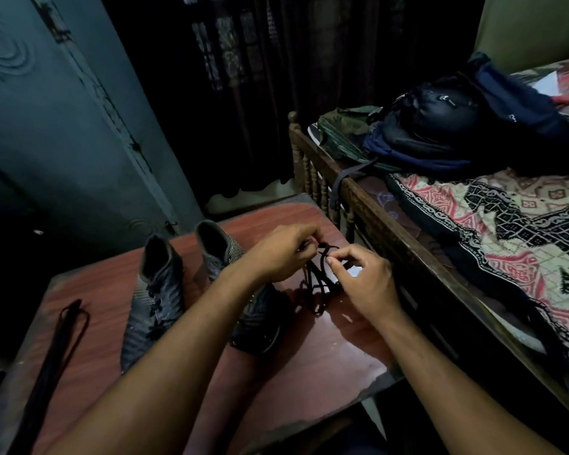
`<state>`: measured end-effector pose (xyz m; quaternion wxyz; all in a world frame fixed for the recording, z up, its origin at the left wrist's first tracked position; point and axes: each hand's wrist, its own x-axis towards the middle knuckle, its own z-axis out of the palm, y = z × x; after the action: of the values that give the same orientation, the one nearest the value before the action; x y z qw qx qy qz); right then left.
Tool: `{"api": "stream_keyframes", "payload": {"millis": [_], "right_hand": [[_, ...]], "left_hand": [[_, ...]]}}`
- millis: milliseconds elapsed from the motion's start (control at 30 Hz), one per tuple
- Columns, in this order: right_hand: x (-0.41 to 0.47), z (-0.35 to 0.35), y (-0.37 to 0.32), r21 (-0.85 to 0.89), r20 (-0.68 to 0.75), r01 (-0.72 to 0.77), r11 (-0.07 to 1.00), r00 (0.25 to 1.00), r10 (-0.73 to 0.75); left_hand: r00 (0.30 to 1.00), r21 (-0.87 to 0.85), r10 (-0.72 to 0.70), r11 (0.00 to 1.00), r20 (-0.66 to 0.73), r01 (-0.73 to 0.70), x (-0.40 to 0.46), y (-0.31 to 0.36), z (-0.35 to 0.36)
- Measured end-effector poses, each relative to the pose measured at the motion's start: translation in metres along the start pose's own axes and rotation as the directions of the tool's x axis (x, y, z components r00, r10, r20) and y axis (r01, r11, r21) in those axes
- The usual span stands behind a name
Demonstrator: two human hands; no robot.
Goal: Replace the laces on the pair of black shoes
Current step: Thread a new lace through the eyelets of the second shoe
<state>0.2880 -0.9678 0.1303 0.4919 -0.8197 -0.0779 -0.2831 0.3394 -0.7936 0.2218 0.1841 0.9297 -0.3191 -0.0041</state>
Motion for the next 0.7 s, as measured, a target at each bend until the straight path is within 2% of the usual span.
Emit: {"api": "stream_keyframes", "payload": {"millis": [100, 300, 367, 467, 533, 700], "right_hand": [[-0.001, 0.001, -0.001, 0.024, 0.039, -0.015, 1.000, 0.999, 0.014], [0.001, -0.001, 0.001, 0.032, 0.043, 0.064, 0.997, 0.997, -0.066], [0.000, 0.000, -0.001, 0.029, 0.044, 0.081, 0.996, 0.996, -0.082], [0.000, 0.000, -0.004, 0.038, 0.019, 0.105, 0.994, 0.994, -0.106], [-0.001, 0.000, -0.005, 0.036, -0.003, 0.108, 0.993, 0.994, -0.108], [-0.004, -0.001, -0.005, 0.041, 0.007, 0.054, 0.998, 0.998, -0.054]], "left_hand": [[0.999, 0.063, -0.012, 0.998, -0.039, 0.014, -0.009, -0.008, 0.004], [0.991, 0.063, -0.063, 0.996, -0.118, 0.071, -0.019, -0.012, 0.008], [0.988, 0.157, -0.053, 0.985, -0.144, 0.076, -0.023, -0.009, 0.010], [0.978, 0.320, 0.051, 0.947, -0.204, 0.018, -0.027, -0.004, 0.013], [0.969, 0.293, 0.094, 0.956, -0.228, -0.023, -0.028, -0.001, 0.013], [0.964, 0.044, 0.062, 0.998, -0.258, -0.053, -0.031, 0.001, 0.010]]}}
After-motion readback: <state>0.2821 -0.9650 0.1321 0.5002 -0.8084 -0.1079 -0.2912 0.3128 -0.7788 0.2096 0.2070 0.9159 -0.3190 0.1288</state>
